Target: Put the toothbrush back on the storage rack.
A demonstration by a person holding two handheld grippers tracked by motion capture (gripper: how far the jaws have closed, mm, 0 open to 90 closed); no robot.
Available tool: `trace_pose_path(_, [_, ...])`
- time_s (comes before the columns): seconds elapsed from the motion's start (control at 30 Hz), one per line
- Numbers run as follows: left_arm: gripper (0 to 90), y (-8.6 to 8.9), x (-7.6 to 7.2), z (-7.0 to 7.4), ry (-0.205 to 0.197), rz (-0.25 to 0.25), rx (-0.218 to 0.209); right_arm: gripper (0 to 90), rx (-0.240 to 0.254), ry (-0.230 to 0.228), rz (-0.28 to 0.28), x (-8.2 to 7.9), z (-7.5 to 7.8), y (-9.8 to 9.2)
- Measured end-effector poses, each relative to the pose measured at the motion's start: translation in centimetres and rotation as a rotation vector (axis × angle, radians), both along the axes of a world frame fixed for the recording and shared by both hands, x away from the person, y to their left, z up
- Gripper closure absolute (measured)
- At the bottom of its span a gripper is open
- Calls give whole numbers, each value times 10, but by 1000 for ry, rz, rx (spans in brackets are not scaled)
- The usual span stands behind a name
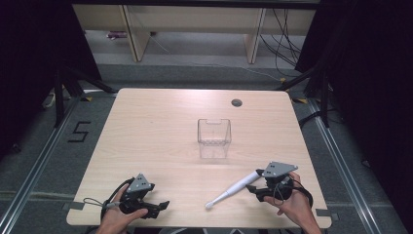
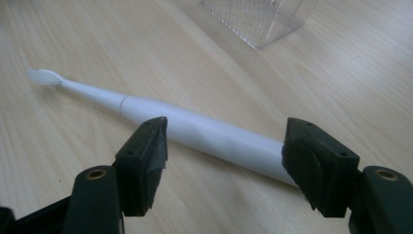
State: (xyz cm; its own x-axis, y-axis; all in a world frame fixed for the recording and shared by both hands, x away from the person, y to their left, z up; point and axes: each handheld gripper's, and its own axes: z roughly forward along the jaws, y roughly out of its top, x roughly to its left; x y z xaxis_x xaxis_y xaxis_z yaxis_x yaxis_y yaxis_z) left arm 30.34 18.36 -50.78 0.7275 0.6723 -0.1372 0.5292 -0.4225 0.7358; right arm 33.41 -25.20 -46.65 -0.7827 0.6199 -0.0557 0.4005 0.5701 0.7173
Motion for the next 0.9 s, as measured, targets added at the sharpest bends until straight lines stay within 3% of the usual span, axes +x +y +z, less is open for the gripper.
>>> trace_pose_path(0.03, [149,-1,0,-1,1,8,-13,382,4,-27,8,2,0,-1])
trace_pose_path(0.07, [149,0,1,0,-10,-1,13,391,12,-15,-4,2,1,0])
trace_pose_path(0.3, [149,-1,0,-1,2,8,-14,435,16,0,-12,6,-1,3])
trace_pose_path(0.4, [149,0,0,0,0,-6,0,483,8,-22,12,10,-1,4])
trace_pose_path(0.43, [148,0,0,0,1,-7,1,509,6,0,-4,10,0,4])
trace_pose_path(0.5, [149,0,0,0,3,-6,1,547,18,-6,2,12,0,4])
trace_pose_path(0.53, [149,0,0,0,3,-6,1,558,9,-27,3,14,1,3])
trace_pose_path(0.6, [149,-1,-1,0,1,3,-13,582,23,-13,-7,14,1,4])
trace_pose_path(0.67, [149,0,1,0,-6,-2,5,581,25,1,-7,15,1,4])
trace_pose_path(0.83, [149,0,0,0,1,-2,-3,533,-20,8,39,16,3,10])
trace_pose_path(0.87, [149,0,0,0,-4,3,0,525,-36,-13,58,17,2,13])
trace_pose_path(0.9, [149,0,0,0,-6,7,-2,521,-56,-6,91,18,4,14])
